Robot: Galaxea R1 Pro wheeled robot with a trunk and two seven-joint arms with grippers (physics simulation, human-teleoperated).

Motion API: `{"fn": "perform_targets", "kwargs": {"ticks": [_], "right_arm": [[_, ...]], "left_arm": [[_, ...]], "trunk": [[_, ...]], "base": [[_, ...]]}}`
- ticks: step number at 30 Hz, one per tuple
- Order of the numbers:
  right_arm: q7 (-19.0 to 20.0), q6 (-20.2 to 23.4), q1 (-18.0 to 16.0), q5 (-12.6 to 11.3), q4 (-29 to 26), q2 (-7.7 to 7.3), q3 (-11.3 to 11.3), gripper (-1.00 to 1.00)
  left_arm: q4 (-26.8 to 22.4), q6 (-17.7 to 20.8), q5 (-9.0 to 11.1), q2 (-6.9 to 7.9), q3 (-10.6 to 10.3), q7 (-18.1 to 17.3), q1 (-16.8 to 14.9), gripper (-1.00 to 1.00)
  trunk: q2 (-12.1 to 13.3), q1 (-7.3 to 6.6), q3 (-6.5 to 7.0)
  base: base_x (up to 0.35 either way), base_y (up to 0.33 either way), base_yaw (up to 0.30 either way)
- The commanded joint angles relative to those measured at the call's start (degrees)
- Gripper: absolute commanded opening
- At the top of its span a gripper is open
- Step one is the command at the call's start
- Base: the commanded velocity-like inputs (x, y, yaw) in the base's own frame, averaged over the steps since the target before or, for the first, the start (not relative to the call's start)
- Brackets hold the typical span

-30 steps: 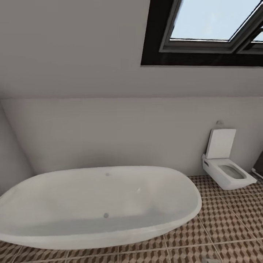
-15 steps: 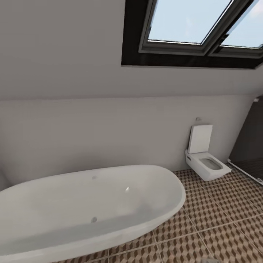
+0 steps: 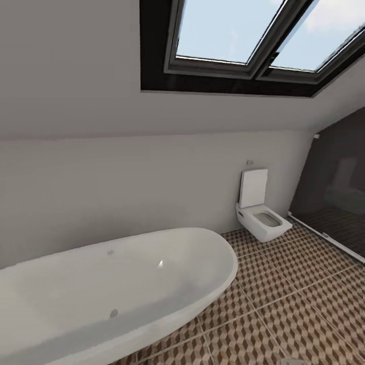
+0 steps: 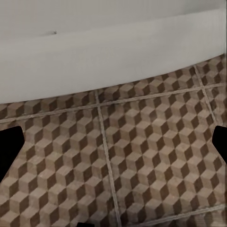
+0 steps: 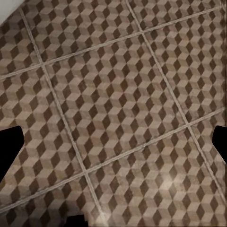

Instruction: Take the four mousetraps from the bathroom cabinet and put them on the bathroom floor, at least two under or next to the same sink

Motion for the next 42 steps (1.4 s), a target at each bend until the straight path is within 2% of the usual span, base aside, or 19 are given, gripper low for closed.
{"fn": "perform_targets", "kwargs": {"ticks": [1,42], "right_arm": [[0.0,-0.4,-0.1,-0.2,0.3,0.01,0.1,1.0],[0.0,-0.4,-0.1,-0.3,0.3,0.01,0.1,1.0]], "left_arm": [[0.2,-0.4,0.1,-0.03,-0.5,0.3,-0.1,1.0],[0.6,-0.4,0.1,0.51,-0.5,0.3,-0.1,1.0]], "trunk": [[-0.1,0.04,-0.13],[-0.1,0.04,-0.13]], "base": [[0.0,0.0,-0.276],[0.0,0.0,-0.276]]}}
